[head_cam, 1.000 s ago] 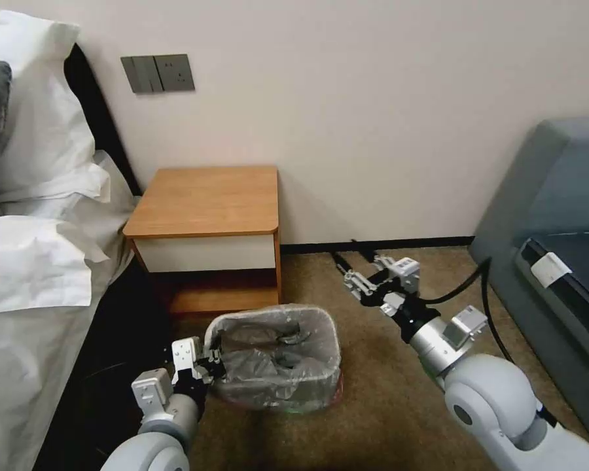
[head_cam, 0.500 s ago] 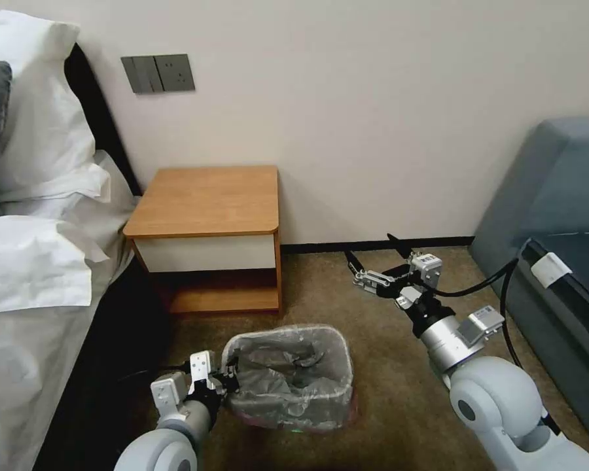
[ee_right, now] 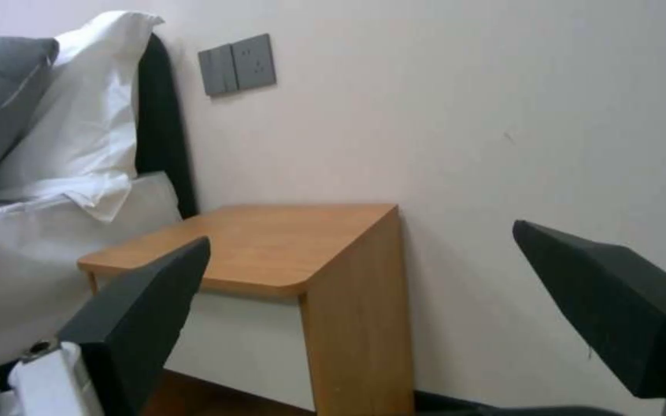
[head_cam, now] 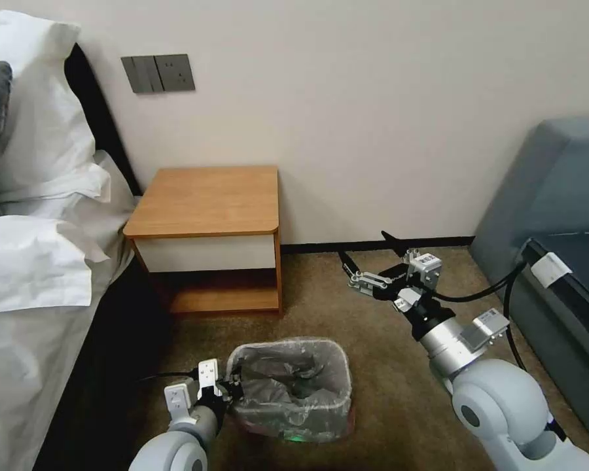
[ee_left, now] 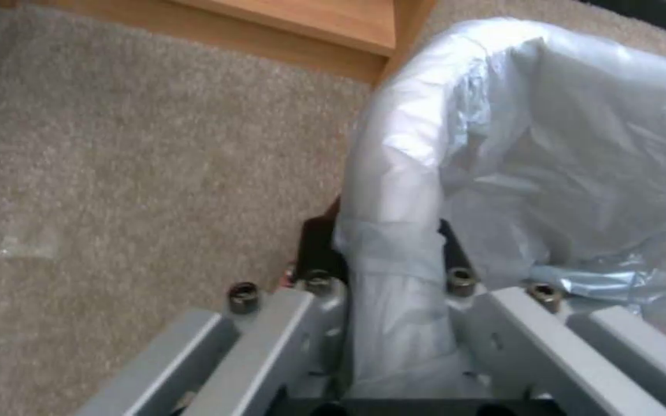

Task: Pick up the garbage bag from the table and place it over the trash can.

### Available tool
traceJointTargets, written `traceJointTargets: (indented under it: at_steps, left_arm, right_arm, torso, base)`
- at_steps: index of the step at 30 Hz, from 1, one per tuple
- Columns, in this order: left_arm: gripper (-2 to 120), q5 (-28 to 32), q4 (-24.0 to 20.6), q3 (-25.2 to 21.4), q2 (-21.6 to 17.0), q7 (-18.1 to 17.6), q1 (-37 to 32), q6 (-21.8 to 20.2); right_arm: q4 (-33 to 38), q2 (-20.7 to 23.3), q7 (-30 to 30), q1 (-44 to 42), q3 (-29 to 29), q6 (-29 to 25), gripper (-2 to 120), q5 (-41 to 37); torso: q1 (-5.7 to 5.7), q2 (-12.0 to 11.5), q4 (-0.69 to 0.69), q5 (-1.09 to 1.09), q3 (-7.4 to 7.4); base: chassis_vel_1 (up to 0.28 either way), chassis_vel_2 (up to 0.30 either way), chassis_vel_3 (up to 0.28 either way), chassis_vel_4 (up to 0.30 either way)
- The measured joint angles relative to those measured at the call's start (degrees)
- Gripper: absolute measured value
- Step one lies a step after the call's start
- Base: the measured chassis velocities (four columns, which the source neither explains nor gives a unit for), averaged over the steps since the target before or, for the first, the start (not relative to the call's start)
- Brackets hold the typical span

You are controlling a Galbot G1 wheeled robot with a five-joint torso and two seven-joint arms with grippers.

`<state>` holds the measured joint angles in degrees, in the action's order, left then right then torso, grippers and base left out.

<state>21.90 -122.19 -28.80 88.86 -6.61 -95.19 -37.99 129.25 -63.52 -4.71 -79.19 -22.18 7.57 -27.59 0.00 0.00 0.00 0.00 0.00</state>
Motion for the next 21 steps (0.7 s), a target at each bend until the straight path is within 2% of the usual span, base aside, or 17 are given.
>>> traceJointTargets:
  at_steps: [1,5,6,9,10,11,13,16,17,20,21]
  left_arm:
    - [14,0.00,0.00,0.00,0.00,0.00,0.00,0.00]
    - [33,0.07,0.12,-0.08,-0.05,0.19,0.04,0.45]
    - [33,0.07,0.12,-0.08,-0.05,0.19,0.04,0.45]
    - [47,0.06,-0.03,-0.09,-0.11,0.38,0.02,0.70]
    - [47,0.06,-0.03,-0.09,-0.11,0.38,0.02,0.70]
    - [53,0.06,-0.51,-0.09,-0.17,0.39,-0.13,0.71]
    - [57,0.06,-1.16,-0.08,-0.21,0.38,-0.42,0.71]
    - [70,0.06,-2.92,0.02,-0.32,0.11,-1.36,0.71]
    - [70,0.06,-2.92,0.02,-0.32,0.11,-1.36,0.71]
    - [85,0.06,-5.44,0.06,-0.43,-0.13,-2.38,0.95]
    - [85,0.06,-5.44,0.06,-0.43,-0.13,-2.38,0.95]
  right_arm:
    - [0.00,0.00,0.00,0.00,0.00,0.00,100,0.00]
    - [-0.74,-0.21,-0.02,0.13,0.31,-0.01,100,0.12]
    - [-0.74,-0.21,-0.02,0.13,0.31,-0.01,100,0.12]
    - [-1.01,-0.44,-0.03,0.16,0.60,-0.01,100,0.33]
    - [-1.01,-0.44,-0.03,0.16,0.60,-0.01,100,0.33]
    - [-1.10,-0.51,-0.03,0.21,0.71,-0.01,100,0.37]
    - [-1.24,-0.57,-0.03,0.30,0.77,0.00,100,0.40]
    - [-1.43,-0.66,-0.01,0.43,0.90,0.01,100,0.56]
    - [-1.43,-0.66,-0.01,0.43,0.90,0.01,100,0.56]
    - [-1.44,-1.00,-0.02,0.41,1.16,0.01,100,0.94]
    - [-1.44,-1.00,-0.02,0.41,1.16,0.01,100,0.94]
  torso:
    - [0.00,0.00,0.00,0.00,0.00]
    - [0.00,0.00,0.00,0.00,0.00]
    - [0.00,0.00,0.00,0.00,0.00]
    - [0.00,0.00,0.00,-0.01,0.00]
    - [0.00,0.00,0.00,-0.01,0.00]
    - [0.00,0.00,0.00,-0.01,0.00]
    - [0.00,0.00,0.00,0.00,0.00]
    - [0.00,0.00,0.00,0.00,0.00]
    - [0.00,0.00,0.00,0.00,0.00]
    - [0.00,0.00,0.00,-0.01,0.00]
    - [0.00,0.00,0.00,-0.01,0.00]
  base:
    - [0.000,0.000,0.000,0.000]
    - [0.000,0.000,0.000,0.000]
    - [0.000,0.000,0.000,0.000]
    - [0.000,0.000,0.000,0.000]
    - [0.000,0.000,0.000,0.000]
    - [0.000,0.000,0.000,0.000]
    - [0.000,0.000,0.000,0.000]
    - [0.000,0.000,0.000,0.000]
    - [0.000,0.000,0.000,0.000]
    - [0.000,0.000,0.000,0.000]
    - [0.000,0.000,0.000,0.000]
